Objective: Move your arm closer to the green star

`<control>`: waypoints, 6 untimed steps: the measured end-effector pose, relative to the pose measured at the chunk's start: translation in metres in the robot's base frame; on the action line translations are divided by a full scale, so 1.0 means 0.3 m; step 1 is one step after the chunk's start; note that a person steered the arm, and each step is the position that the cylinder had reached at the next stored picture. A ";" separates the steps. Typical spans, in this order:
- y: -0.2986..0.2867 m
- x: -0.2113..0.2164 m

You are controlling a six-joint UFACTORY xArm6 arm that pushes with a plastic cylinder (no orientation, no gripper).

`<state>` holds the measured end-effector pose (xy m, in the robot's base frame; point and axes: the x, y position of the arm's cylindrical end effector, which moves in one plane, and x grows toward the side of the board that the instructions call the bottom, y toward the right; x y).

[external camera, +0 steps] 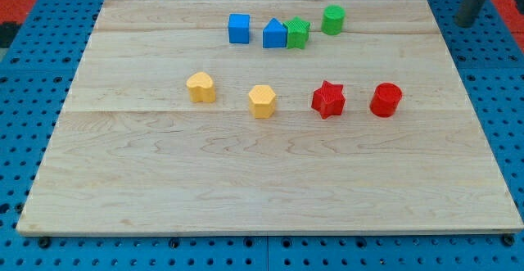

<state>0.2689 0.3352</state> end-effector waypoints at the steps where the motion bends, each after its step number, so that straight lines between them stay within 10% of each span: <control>1: 0.032 0.017; 6: -0.548 0.204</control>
